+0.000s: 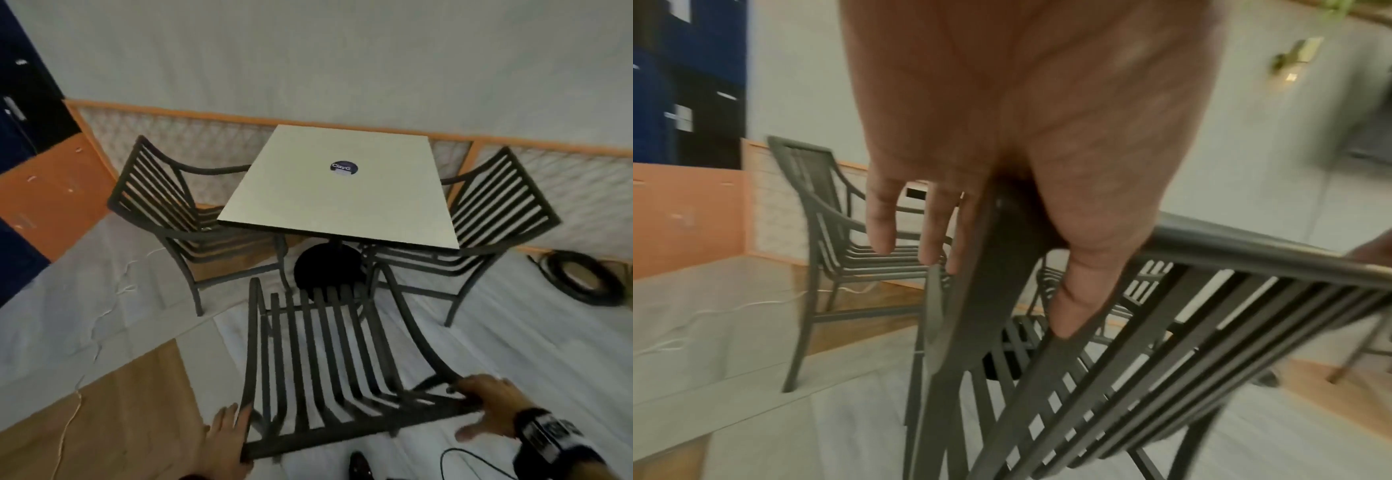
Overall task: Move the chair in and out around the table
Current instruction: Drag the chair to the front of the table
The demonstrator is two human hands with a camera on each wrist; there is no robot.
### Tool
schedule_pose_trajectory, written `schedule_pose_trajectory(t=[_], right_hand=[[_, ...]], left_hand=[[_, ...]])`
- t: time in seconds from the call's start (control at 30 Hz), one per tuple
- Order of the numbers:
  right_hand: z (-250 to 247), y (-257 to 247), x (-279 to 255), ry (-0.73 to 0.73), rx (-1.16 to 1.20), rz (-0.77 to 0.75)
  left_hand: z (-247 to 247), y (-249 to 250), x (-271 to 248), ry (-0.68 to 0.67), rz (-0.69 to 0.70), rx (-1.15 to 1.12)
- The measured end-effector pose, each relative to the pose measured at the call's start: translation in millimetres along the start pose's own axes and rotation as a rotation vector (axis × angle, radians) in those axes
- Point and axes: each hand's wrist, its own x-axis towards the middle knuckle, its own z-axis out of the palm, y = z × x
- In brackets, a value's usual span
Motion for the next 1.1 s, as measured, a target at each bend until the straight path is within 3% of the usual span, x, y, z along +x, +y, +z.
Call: schedule_pose_trajectory(t=[0.03,0.1,0.2,0.47,0.8,1.1], right_hand=[[11,-5,2,-0.001,-0.070,0.015],[30,-8,7,0.139,-0.094,0.076],[36,-15,12,0.317,-0.068,0.138],[76,-33,-6,0.368,-0.082,0.173],[147,-93,-45,0.421,0.101,0.206],[122,-105,-27,0.436,0.125,0.206]], left_hand=[[-4,0,1,0.007,0.071,0.049],[-2,-1,10,-0.035,0.164,0.079],[2,0,11,-0.061,0.267,-0.024],[12,-50,19,-0.047,0.353,-0.058],[4,-110,11,-0.018,0.271,-0.053],[-32,-101,32,0.029,0.259,0.084]])
